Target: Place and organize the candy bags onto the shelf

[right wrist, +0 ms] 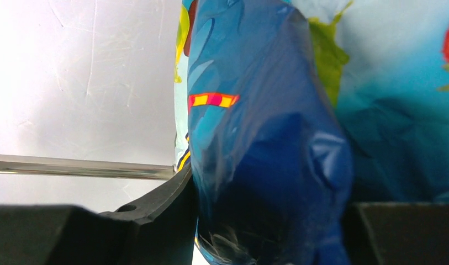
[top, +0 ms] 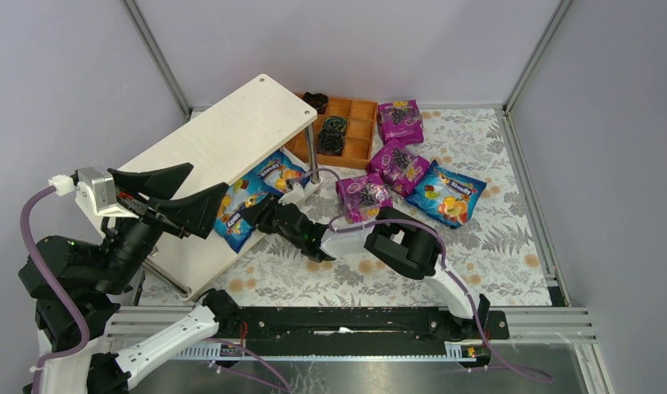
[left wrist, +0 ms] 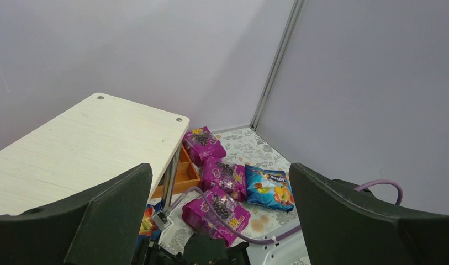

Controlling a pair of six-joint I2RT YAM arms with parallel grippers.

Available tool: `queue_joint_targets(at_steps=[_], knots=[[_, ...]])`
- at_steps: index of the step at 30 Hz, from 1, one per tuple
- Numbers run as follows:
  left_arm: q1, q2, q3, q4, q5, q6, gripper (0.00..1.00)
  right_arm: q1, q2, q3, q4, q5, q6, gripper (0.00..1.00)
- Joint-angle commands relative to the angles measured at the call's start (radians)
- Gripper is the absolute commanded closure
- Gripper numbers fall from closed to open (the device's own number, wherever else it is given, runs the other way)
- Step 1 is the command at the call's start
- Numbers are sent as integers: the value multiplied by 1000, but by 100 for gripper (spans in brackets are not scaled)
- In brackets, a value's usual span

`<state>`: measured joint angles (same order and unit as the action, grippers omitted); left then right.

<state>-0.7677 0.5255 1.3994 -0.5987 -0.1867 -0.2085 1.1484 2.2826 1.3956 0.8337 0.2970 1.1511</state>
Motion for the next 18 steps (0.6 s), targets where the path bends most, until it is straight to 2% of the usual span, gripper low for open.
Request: queue_joint_targets(at_steps=[1, 5, 11, 18], knots=[[-1, 20, -4, 26, 12, -8, 1, 14, -56, 83, -71, 20, -78, 58], [-2, 21, -3, 28, 7, -8, 1, 37, -61, 132, -114, 49, -136, 64], [-1, 21, -7, 28, 2, -11, 1, 50, -40, 92, -120, 87, -81, 74], [-1, 33, -17, 34, 17, -22, 1, 70, -41, 70, -166, 183, -56, 75]])
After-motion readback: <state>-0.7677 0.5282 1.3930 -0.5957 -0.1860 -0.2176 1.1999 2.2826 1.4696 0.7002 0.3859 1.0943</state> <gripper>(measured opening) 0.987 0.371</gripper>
